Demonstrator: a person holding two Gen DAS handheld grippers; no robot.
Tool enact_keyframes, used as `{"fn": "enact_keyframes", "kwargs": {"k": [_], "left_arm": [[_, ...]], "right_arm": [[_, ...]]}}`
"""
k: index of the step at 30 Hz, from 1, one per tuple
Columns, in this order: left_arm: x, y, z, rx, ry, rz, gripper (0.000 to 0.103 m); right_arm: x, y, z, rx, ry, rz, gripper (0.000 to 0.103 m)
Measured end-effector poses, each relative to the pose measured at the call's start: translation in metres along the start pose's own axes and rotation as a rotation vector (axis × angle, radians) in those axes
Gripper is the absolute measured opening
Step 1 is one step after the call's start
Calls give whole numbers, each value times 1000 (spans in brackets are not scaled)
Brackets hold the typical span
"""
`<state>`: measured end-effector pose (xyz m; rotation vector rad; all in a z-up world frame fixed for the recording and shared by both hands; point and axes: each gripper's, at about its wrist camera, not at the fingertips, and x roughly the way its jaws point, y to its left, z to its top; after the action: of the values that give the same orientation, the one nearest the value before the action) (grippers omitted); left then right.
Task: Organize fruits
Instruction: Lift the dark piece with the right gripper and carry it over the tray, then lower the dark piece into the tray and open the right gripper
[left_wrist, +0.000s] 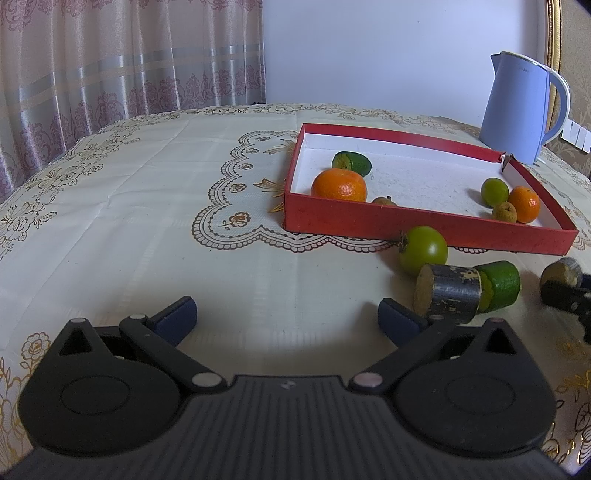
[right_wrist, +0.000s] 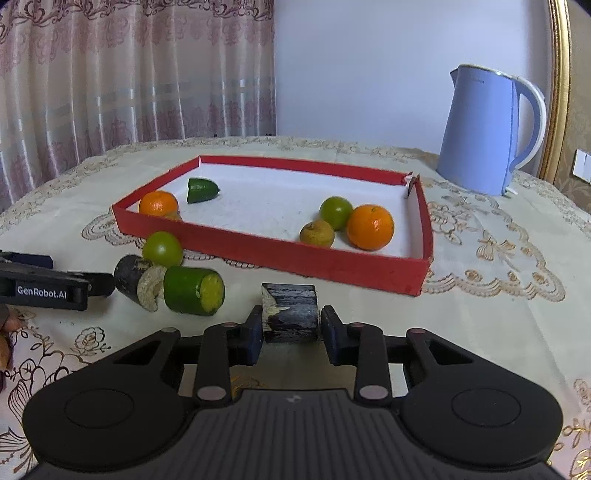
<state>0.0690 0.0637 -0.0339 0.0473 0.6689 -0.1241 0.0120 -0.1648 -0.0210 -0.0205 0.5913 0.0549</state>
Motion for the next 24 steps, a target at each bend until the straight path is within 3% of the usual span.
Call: {"fn": "enact_keyframes", "kwargs": {"k": [17, 24], "left_arm": [[0, 0, 0, 0, 0, 0, 103], [0, 0, 0, 0, 0, 0, 103]], "right_arm": [[11, -28, 48, -7, -97, -120, 32], [45, -9, 68, -59, -72, -76, 32]]}}
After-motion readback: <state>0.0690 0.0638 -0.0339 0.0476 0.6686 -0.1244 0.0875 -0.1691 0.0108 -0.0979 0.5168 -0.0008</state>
